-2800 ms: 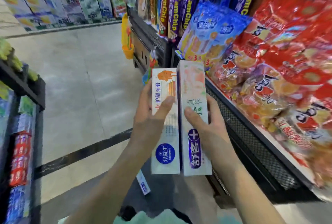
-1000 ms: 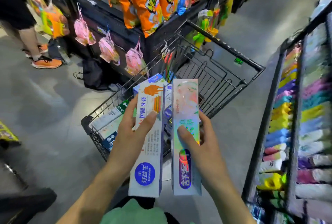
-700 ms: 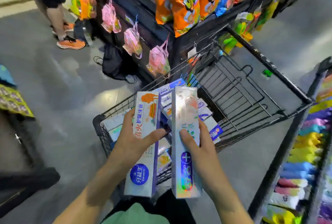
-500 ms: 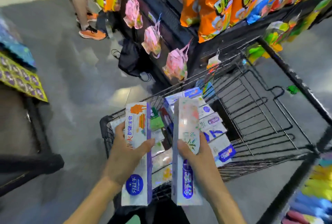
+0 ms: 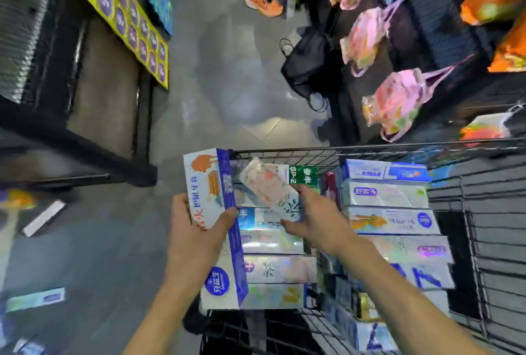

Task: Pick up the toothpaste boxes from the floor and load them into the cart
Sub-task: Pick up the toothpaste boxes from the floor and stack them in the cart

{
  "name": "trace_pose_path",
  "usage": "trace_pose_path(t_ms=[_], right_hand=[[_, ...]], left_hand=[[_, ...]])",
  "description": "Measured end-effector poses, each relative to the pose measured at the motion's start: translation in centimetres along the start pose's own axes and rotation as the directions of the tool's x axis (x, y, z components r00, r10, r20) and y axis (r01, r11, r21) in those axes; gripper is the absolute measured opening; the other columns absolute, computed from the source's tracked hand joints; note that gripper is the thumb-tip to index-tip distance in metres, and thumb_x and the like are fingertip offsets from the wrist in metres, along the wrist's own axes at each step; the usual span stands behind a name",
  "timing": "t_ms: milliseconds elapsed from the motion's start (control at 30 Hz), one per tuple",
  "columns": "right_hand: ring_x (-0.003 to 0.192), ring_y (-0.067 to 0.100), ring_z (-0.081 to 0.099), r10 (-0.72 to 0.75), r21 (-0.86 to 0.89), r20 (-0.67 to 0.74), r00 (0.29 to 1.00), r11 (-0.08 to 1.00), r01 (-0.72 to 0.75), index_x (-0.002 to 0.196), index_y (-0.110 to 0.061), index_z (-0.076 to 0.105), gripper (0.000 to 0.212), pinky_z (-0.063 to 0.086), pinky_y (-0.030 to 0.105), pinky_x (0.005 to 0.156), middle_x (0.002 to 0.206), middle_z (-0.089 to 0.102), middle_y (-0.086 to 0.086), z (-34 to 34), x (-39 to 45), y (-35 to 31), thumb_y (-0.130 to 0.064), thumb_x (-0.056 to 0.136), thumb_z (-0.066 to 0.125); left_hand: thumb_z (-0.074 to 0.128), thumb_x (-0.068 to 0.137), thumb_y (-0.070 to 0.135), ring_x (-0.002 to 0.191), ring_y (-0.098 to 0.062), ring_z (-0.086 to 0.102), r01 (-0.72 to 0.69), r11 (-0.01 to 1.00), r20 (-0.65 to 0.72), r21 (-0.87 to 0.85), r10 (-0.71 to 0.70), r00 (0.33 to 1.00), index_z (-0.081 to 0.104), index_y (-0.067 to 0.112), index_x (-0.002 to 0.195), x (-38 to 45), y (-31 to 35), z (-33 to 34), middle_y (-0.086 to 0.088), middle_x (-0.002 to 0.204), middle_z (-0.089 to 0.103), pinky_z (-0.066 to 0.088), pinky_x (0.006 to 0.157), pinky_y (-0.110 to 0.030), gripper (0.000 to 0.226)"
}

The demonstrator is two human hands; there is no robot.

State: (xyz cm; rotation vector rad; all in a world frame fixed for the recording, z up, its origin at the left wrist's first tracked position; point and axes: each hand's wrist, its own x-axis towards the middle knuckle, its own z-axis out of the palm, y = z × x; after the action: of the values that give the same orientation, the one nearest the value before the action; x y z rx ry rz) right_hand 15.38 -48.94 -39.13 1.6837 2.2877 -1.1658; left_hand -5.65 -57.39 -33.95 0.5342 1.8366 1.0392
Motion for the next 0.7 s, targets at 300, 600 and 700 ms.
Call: trace_pose_path(t_ms=[300, 600, 700], right_hand=[[0.108, 0.038, 0.056, -0.209, -0.303, 0.016, 0.978, 0.931, 0.204, 0.145, -0.009, 0.038, 0.079, 0.052, 0.043, 0.088, 0.129, 0.047, 0.016, 3.5, 9.8, 3.6, -0.037, 0.082, 0.077], [0.098, 0.041, 0.059, -0.475, -0.529, -0.124, 0.871, 0.774, 0.347, 0.144, -0.001, 0.047, 0.075, 0.053, 0.045, 0.086, 0.117, 0.061, 0.022, 5.4, 10.1, 4.2, -0.023, 0.079, 0.076], [0.099, 0.042, 0.058, -0.522, -0.528, -0.125, 0.843, 0.755, 0.389, 0.142, 0.0, 0.048, 0.07, 0.054, 0.046, 0.086, 0.121, 0.059, 0.024, 5.5, 10.4, 3.9, -0.019, 0.081, 0.074]], left_hand=[[0.077, 0.086, 0.016, 0.093, -0.022, 0.074, 0.03, 0.999, -0.012, -0.022, -0.03, 0.999, 0.054, 0.028, 0.104, 1.5, -2.7, 0.3, 0.005, 0.102, 0.074, 0.061, 0.078, -0.047, 0.032], [0.076, 0.087, 0.011, 0.093, -0.014, 0.073, -0.037, 0.998, 0.021, 0.043, 0.036, 0.999, 0.06, 0.028, 0.115, 2.2, -4.2, 0.0, 0.007, 0.104, 0.075, 0.061, 0.075, -0.035, 0.036], [0.076, 0.086, 0.014, 0.091, -0.012, 0.074, -0.012, 0.999, 0.019, 0.038, 0.011, 1.0, 0.058, 0.03, 0.118, 2.2, -4.7, -0.4, 0.009, 0.104, 0.075, 0.06, 0.07, -0.03, 0.039]])
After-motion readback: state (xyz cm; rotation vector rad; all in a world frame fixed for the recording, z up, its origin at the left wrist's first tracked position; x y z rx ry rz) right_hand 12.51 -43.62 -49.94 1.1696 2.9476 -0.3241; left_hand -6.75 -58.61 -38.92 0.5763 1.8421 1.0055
